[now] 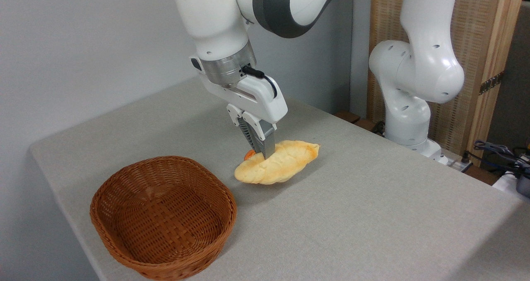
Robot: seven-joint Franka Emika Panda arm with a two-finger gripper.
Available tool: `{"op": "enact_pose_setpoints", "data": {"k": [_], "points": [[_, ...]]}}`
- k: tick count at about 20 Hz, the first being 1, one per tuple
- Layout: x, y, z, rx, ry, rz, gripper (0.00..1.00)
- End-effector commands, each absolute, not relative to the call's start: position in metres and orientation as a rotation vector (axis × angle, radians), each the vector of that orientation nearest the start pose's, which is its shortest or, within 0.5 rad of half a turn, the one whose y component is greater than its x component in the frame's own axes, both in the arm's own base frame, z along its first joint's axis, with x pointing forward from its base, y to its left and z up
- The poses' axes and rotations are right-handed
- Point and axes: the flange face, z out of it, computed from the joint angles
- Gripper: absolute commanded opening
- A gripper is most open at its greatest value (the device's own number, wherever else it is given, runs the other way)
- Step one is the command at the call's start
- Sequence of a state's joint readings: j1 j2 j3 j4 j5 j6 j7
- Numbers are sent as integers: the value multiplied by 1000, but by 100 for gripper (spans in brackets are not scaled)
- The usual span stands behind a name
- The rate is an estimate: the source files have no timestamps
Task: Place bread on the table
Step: 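Carry the bread beside the basket and lower it onto the table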
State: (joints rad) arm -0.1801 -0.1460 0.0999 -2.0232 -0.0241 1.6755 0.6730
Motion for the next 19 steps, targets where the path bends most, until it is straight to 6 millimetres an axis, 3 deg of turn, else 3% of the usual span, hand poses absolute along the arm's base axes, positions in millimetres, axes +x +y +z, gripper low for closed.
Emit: {"op": "enact_pose_setpoints", "data": {"k": [1,8,14,16,19], "points": [[489,-42,499,-2996,1268,270,100],[493,-40,506,-2987,1268,222,100],[524,-32,542,-2944,1218,-26,100],[537,-31,547,-2919,1208,-70,100],[543,-31,542,-2915,1204,-75,100]]}}
